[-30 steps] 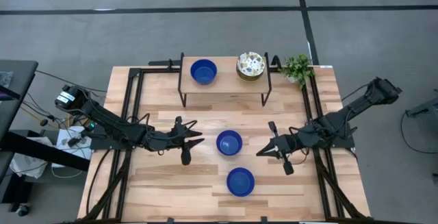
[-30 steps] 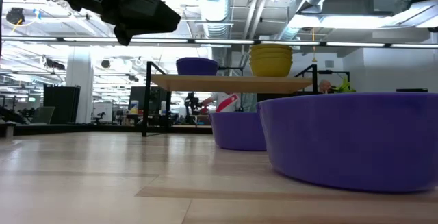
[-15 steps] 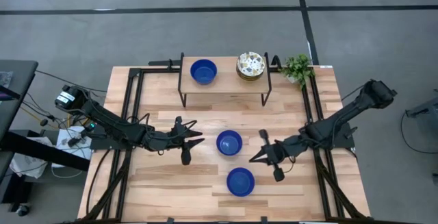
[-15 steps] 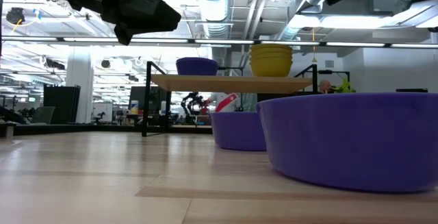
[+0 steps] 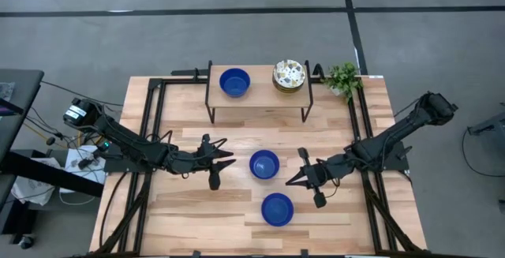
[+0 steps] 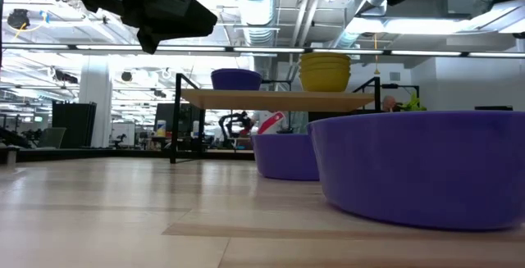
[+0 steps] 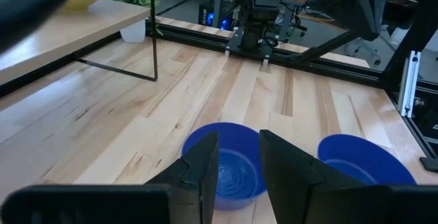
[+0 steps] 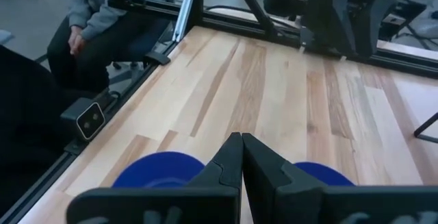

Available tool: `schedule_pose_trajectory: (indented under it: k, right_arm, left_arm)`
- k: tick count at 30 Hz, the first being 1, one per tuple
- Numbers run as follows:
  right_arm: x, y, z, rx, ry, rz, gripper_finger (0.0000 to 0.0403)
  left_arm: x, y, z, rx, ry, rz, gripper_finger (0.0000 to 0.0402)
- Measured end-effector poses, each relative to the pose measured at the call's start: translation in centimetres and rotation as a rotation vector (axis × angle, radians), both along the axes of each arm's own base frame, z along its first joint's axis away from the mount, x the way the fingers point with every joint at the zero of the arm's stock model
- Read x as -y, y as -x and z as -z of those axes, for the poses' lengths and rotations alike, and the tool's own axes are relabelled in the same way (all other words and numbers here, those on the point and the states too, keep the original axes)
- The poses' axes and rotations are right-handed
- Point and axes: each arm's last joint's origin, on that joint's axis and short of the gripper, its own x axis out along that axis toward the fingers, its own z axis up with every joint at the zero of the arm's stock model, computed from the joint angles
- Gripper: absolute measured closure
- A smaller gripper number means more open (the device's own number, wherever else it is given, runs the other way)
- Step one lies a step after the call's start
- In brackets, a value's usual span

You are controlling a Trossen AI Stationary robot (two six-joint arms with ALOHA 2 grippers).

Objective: Pick & Place Mini bowls
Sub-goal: Stack the blue bowl on top of the blue bowl on the shelf

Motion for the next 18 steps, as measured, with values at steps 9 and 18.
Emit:
schedule_pose_trajectory:
  k: [9,18]
  right_arm:
    - [-0.03,0.03,0.02,-0.002,0.001,-0.002,0.0402]
    - [0.15,0.0,0.55,-0.045,0.023,0.005,0.0402]
  left_arm:
    - [0.0,0.0,0.0,0.0,0.0,0.0,0.0298]
    - [0.01,0.0,0.0,0.0,0.0,0.001,0.0298]
